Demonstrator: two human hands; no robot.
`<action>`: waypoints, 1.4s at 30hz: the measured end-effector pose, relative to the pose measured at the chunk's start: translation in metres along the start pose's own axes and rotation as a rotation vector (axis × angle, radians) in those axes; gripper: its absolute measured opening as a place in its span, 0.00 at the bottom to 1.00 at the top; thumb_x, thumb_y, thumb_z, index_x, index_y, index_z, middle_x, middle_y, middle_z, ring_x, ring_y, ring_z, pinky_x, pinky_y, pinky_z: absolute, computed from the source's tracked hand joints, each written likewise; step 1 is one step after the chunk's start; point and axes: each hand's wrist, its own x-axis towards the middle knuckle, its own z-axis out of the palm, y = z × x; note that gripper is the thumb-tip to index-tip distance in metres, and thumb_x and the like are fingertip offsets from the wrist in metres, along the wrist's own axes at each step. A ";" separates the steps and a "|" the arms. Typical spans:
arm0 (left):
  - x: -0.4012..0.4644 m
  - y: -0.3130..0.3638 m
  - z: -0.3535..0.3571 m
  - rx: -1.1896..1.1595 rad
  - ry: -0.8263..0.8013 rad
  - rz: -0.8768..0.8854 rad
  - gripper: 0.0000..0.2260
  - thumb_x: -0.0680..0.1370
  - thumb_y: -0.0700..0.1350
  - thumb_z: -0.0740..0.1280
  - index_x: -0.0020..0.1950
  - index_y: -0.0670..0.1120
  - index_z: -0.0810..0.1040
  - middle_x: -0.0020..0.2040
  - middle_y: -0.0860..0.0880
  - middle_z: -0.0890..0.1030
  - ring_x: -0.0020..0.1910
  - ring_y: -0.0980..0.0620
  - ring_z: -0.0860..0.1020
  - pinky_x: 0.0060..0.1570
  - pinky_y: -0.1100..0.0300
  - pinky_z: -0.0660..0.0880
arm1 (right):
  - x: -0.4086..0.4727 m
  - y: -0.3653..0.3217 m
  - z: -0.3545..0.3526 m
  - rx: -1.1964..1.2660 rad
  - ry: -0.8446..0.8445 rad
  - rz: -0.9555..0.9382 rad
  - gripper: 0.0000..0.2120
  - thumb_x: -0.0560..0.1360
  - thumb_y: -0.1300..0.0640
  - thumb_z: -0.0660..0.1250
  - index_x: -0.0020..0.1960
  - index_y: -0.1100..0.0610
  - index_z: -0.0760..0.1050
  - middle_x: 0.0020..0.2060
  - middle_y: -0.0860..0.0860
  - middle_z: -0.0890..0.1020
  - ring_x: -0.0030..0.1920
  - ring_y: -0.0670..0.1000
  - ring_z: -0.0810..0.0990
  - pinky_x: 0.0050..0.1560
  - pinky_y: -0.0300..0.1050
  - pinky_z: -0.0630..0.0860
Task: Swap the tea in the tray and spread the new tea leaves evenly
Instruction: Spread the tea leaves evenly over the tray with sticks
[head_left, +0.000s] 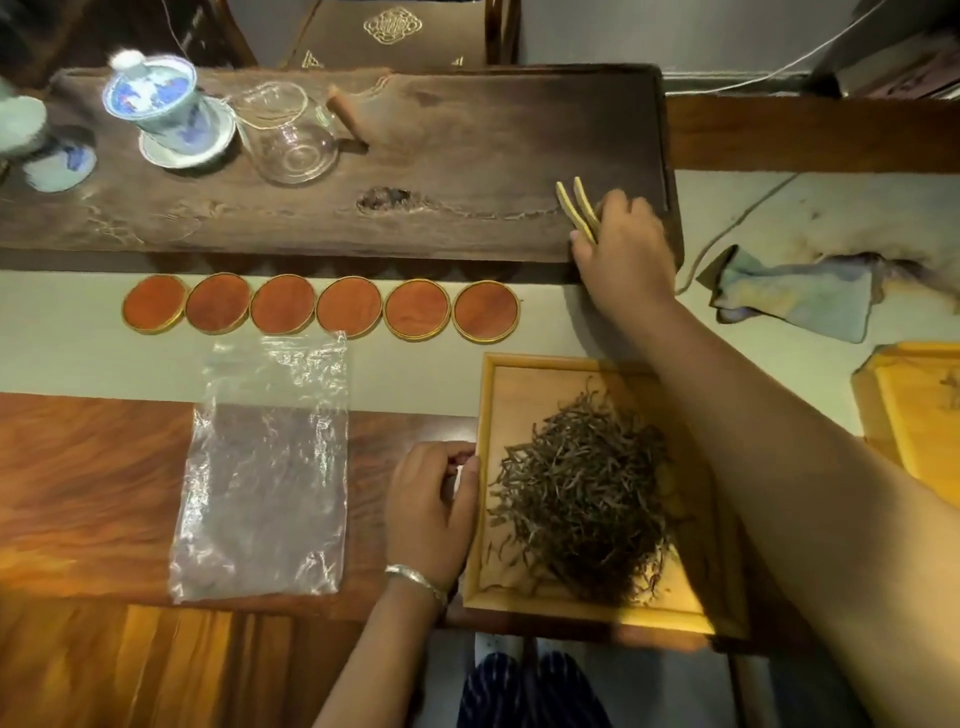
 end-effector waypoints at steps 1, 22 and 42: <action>0.000 0.001 0.001 0.010 0.009 -0.005 0.07 0.77 0.48 0.60 0.44 0.48 0.75 0.39 0.57 0.71 0.39 0.63 0.65 0.40 0.71 0.61 | 0.000 0.000 0.001 0.021 0.010 0.003 0.17 0.78 0.52 0.62 0.64 0.59 0.69 0.59 0.58 0.75 0.57 0.56 0.75 0.49 0.46 0.73; -0.004 0.001 0.004 -0.028 0.054 -0.049 0.05 0.75 0.49 0.63 0.40 0.54 0.70 0.34 0.61 0.67 0.38 0.58 0.65 0.37 0.61 0.61 | -0.303 0.033 -0.069 0.257 -0.051 0.124 0.10 0.74 0.58 0.65 0.54 0.60 0.78 0.48 0.55 0.77 0.37 0.56 0.80 0.30 0.48 0.76; -0.004 -0.004 0.006 -0.015 0.059 -0.046 0.05 0.75 0.48 0.64 0.39 0.52 0.73 0.35 0.58 0.71 0.38 0.57 0.69 0.38 0.73 0.62 | -0.316 0.016 -0.050 0.137 -0.074 -0.127 0.10 0.73 0.65 0.68 0.53 0.63 0.80 0.44 0.55 0.79 0.35 0.53 0.79 0.29 0.36 0.70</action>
